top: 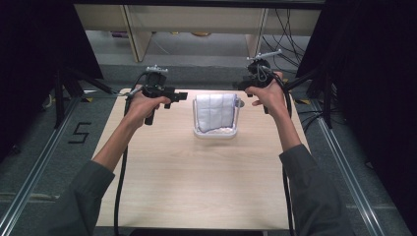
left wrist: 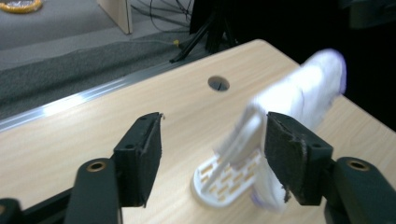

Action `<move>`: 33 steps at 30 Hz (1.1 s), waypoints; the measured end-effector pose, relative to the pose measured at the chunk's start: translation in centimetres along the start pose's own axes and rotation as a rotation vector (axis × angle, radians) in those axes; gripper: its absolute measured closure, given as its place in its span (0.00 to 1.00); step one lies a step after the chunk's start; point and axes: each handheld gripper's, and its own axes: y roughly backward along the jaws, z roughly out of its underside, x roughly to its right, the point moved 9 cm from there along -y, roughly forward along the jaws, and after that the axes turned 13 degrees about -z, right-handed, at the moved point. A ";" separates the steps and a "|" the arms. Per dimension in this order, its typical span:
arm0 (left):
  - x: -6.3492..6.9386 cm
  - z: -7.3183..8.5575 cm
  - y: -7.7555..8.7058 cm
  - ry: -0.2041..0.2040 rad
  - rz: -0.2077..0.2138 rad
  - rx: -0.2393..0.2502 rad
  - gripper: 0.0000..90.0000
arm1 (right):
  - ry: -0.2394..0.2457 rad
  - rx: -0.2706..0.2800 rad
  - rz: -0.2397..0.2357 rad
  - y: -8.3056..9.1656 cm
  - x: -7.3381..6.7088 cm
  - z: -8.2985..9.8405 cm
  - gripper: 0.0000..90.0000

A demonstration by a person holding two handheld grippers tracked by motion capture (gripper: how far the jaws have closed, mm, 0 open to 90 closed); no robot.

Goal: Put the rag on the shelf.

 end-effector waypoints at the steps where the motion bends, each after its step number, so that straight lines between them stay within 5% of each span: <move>1: 0.0 0.6 0.3 -0.007 0.000 -0.005 0.39 | -0.017 -0.012 0.002 0.2 -0.2 0.4 0.49; 15: 2.6 5.1 3.3 0.010 0.053 0.009 0.32 | 0.023 0.024 -0.040 2.5 -2.0 3.5 0.43; 33: 5.4 9.0 4.9 0.042 0.112 0.030 0.25 | -0.002 0.067 -0.089 3.9 -3.4 7.7 0.41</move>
